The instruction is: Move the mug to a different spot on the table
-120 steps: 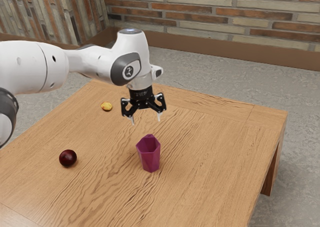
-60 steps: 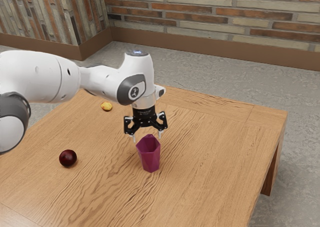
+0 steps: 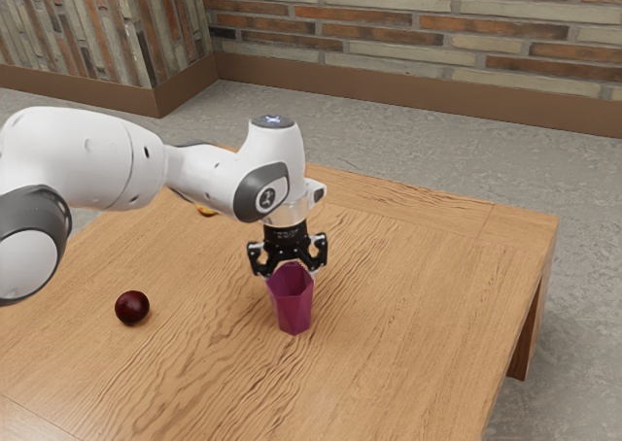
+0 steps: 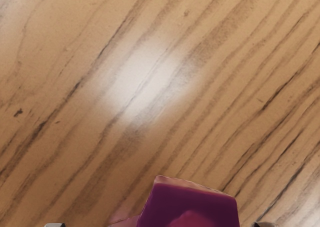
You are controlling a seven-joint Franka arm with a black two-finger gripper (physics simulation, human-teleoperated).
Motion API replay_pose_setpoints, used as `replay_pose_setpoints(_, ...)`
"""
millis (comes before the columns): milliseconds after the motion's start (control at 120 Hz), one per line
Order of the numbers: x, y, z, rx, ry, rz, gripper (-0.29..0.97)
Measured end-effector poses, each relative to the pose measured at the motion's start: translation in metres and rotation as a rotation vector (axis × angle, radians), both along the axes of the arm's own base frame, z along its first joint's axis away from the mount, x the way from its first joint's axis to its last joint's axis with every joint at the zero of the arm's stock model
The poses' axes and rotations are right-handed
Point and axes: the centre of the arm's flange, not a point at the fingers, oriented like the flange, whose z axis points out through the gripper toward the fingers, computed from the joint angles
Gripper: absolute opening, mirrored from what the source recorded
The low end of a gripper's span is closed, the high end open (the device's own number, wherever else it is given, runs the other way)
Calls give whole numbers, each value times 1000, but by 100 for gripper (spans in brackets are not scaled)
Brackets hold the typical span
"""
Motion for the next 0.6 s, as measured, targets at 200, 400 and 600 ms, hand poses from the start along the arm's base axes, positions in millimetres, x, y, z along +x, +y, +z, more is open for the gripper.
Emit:
replay_pose_setpoints(200,1,0,3,3,-8,4,32)
replay_pose_setpoints(400,1,9,10,9,-3,16,14)
replay_pose_setpoints(600,11,19,46,-11,22,51,6)
